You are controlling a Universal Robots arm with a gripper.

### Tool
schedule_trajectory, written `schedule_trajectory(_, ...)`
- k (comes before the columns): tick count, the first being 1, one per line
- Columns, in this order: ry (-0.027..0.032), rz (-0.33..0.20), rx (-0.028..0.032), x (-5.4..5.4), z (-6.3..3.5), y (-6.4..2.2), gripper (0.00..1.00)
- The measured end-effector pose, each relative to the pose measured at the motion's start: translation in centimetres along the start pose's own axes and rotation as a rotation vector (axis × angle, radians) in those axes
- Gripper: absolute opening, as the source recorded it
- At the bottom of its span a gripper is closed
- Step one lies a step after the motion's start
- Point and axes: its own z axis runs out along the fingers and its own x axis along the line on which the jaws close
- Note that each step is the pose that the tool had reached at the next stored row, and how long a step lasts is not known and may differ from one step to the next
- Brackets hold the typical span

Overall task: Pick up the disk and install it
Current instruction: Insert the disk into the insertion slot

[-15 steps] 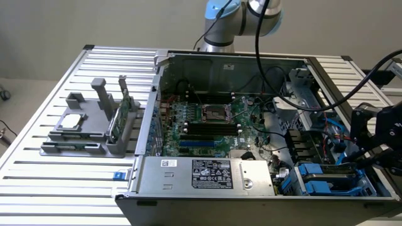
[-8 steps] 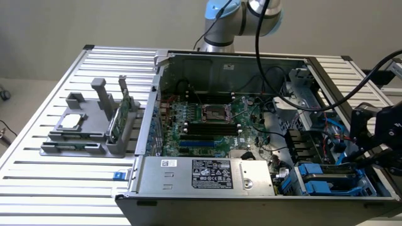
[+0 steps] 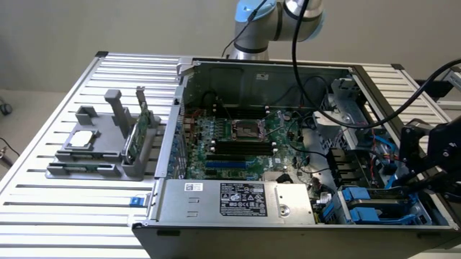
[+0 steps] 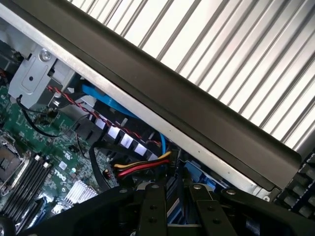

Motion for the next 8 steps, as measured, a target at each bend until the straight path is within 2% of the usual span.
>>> schedule_trajectory(8, 0.008, 0.001, -0.0056, -0.02, 0.17, -0.01, 0.25)
